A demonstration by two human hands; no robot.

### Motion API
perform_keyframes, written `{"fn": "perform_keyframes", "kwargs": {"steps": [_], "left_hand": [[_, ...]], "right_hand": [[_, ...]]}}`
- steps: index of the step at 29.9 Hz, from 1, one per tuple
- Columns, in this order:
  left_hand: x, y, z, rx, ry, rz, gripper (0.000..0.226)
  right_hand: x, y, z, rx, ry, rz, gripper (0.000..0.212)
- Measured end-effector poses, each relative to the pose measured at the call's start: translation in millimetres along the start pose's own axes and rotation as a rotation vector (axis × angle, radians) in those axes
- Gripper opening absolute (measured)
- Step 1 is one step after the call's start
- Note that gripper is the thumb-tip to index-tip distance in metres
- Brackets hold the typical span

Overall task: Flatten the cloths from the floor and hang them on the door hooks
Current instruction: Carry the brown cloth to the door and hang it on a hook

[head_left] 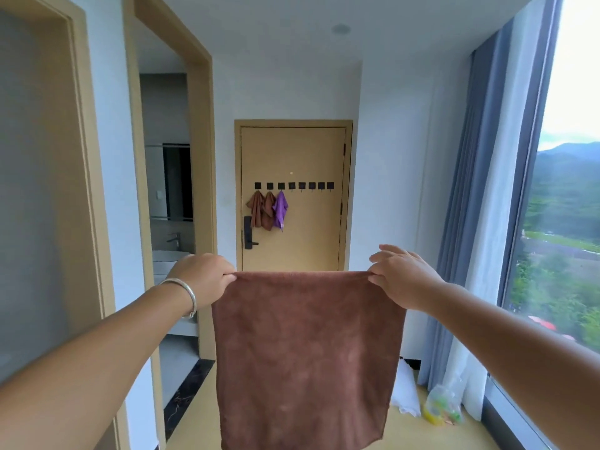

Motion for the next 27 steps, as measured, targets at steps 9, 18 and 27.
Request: {"fn": "perform_keyframes", "kwargs": {"steps": [9,18,27], "left_hand": [[5.7,32.6,11.1,0.026,-0.046,0.041,0.033],[55.6,88.2,71.2,0.007,-0.027,0.082,0.037],[114.7,138.1,179.5,-0.032,-0.022,0.115,0.035]], "right_hand": [[7.2,24.1,29.6,0.026,-0.06,0.018,0.034],[54.5,42.5,114.3,0.002,-0.077,0.011,0.037],[107.0,32.8,232.1,-0.049,-0.125,0.103,0.034]]}}
Point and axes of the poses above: each hand's wrist, its own z-axis towards the middle knuckle, its own x-axis out of the palm, y = z × x, the point moved 4 cm from there along z, towards the middle knuckle, and after that the axes turned 14 degrees about x, right-handed, at the moved point
